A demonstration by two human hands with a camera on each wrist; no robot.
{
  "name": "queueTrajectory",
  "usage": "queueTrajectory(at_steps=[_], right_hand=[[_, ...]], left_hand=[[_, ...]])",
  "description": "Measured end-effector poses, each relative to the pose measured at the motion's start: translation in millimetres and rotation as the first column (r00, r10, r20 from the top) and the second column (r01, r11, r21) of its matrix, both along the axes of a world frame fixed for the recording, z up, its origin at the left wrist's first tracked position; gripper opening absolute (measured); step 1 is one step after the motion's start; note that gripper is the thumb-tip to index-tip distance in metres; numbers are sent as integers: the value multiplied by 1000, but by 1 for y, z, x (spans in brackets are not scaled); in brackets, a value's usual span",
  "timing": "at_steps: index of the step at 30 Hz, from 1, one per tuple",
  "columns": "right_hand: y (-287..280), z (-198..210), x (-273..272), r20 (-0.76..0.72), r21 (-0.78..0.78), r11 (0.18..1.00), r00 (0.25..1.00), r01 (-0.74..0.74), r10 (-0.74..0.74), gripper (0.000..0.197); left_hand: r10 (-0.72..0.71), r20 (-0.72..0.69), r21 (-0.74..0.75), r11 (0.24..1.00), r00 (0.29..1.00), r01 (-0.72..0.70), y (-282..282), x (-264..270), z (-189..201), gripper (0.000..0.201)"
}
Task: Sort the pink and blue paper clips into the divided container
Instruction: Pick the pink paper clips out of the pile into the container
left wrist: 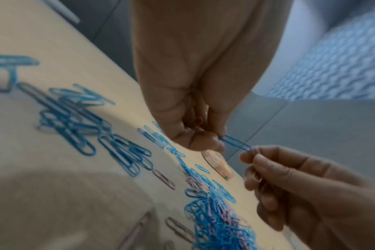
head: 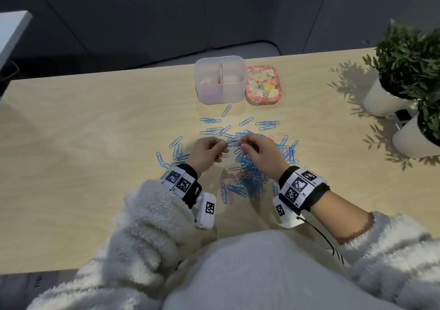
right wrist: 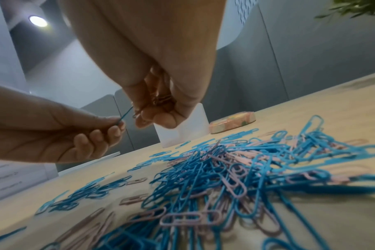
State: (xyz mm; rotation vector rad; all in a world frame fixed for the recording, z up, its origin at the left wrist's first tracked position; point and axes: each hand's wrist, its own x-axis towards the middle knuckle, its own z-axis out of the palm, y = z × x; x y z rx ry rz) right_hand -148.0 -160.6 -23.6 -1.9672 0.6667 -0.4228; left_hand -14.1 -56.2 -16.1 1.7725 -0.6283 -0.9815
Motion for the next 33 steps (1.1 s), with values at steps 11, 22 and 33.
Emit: queueTrajectory(at_steps=[11,22,33], right_hand=[[1,3,-1,-57,322,944,995,-65,88,17],[2,8,8,-143,182,983,990,27,0,18],[16,6,4,-219,79,991,968,-106,121,23]], left_hand=[[-4,-61,-33,999,998,2,1,1,1,30],[-101,348,115,991,932,65,3,-8,2,35],[-339,504,223,940,794,259,18,-12,0,13]])
